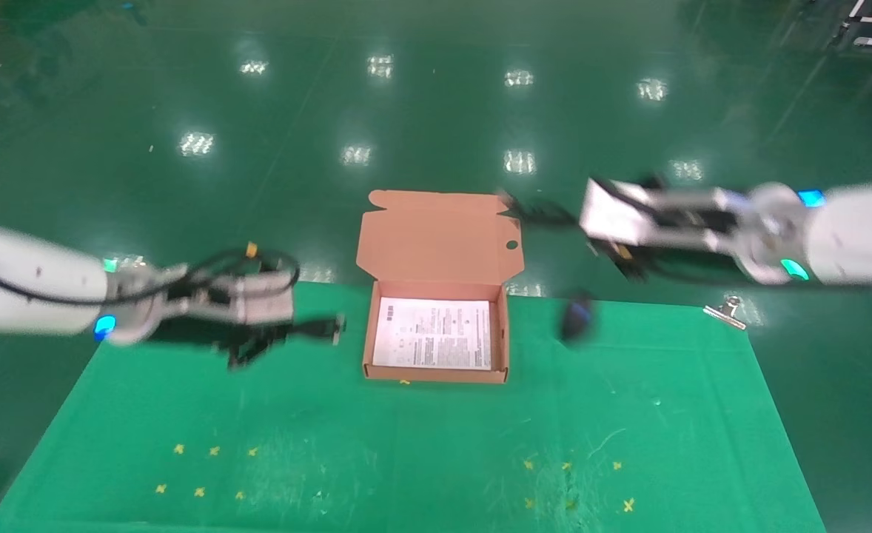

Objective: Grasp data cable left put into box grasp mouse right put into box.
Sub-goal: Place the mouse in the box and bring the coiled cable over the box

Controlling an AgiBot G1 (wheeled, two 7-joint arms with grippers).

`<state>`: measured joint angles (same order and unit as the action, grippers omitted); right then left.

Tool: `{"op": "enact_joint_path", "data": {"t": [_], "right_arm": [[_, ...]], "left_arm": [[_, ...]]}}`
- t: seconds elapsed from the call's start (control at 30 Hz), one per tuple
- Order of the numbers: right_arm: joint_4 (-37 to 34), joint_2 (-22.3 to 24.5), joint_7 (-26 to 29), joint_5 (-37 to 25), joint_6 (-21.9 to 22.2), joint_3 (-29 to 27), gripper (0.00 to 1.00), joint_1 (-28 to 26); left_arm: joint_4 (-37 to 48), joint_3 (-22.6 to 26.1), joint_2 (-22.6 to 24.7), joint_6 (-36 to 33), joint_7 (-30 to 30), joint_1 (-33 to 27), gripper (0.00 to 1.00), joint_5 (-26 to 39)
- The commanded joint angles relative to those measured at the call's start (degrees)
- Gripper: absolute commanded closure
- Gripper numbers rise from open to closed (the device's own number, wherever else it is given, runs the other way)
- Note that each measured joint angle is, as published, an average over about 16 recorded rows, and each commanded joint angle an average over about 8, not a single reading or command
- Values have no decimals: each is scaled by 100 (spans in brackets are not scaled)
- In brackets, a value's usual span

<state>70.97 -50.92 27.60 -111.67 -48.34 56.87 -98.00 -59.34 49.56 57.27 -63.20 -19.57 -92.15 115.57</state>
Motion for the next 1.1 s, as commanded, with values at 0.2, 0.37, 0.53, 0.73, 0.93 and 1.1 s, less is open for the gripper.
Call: {"op": "enact_joint_path", "data": {"t": [0.2, 0.37, 0.53, 0.73, 0.93, 1.1], "right_arm": [[-789, -856, -628, 268, 603, -217, 100, -540], [-1623, -1454, -1368, 647, 870, -311, 100, -834], [-2264, -1819, -2035, 1057, 887, -392, 100, -973], [-2612, -2010, -2453, 1302, 850, -446, 100, -1036], [-2723, -2140, -2511, 1378, 833, -434, 100, -951], [-2962, -2356, -2661, 1419, 841, -399, 100, -906]], "left_arm": [[-414, -35, 204, 486, -388, -387, 100, 718], [-259, -138, 367, 676, -601, -665, 100, 905], [-72, -205, 468, 764, -744, -845, 100, 995], [-46, -216, 476, 794, -772, -882, 100, 1030], [-95, -188, 352, 712, -806, -838, 100, 1109], [-174, -129, 254, 580, -948, -875, 100, 1382]]}}
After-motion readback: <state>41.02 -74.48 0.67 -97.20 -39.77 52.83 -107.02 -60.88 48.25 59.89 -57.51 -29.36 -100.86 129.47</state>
